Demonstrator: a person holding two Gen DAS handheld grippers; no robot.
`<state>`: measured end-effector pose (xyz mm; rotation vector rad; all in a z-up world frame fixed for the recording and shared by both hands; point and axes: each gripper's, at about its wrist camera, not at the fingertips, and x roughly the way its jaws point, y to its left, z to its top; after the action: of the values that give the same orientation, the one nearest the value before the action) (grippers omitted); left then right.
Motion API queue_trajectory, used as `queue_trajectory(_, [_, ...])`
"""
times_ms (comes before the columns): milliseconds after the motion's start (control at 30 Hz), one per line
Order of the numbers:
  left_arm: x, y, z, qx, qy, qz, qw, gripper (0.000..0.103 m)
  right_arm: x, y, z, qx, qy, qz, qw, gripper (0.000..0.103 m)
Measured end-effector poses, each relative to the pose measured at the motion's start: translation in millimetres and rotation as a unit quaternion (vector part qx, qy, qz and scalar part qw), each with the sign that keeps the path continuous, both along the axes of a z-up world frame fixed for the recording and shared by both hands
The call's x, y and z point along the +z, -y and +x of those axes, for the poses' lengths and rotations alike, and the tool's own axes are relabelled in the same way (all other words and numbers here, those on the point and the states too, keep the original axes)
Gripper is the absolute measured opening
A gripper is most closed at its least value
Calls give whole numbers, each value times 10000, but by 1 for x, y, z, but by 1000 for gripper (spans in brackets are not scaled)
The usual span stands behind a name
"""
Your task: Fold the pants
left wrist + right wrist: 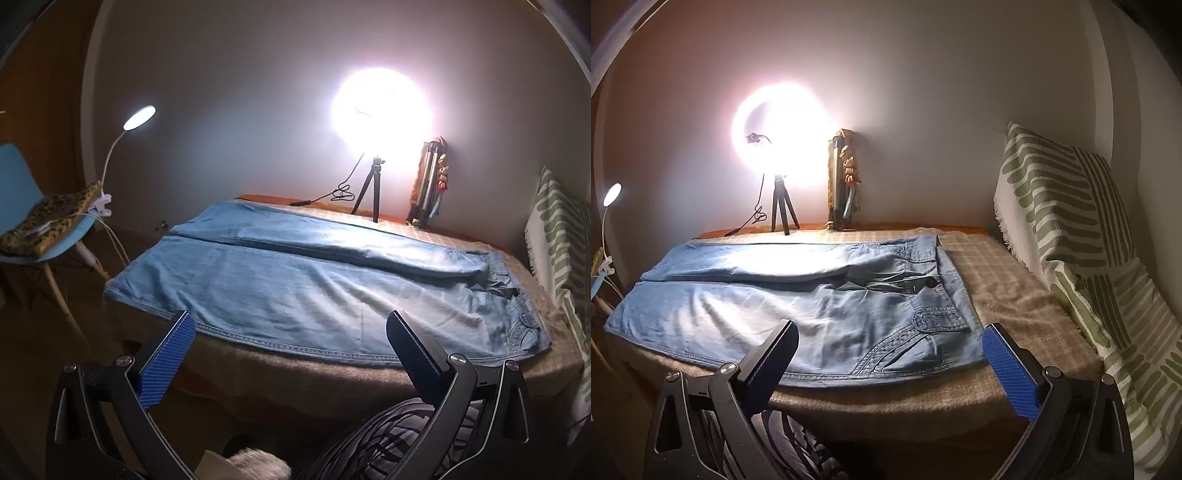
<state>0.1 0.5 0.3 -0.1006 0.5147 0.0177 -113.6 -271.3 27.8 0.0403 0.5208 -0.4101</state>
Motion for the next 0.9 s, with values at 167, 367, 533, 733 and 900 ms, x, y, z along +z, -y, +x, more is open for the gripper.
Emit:
queue_trajectory(167, [-1, -6, -3, 38, 44, -51, 10000, 103, 0, 0, 2, 38, -2, -4, 10000, 101])
queue_trajectory(367, [0, -5, -1, 46, -27, -55, 10000, 103, 4, 5, 0, 6, 38, -36, 10000, 101])
queue_trajectory(533, [-1, -3, 0, 61, -68, -108, 9999, 103, 1, 2, 2, 5, 56, -17, 10000, 101])
queue_trajectory(733, [-1, -4, 1, 72, -78, -176, 9998, 103, 1, -1, 5, 27, 55, -16, 10000, 101])
queue_trajectory(900, [-3, -7, 2, 77, -121, -270, 9995, 103, -1, -1, 4, 45, 53, 6, 10000, 101])
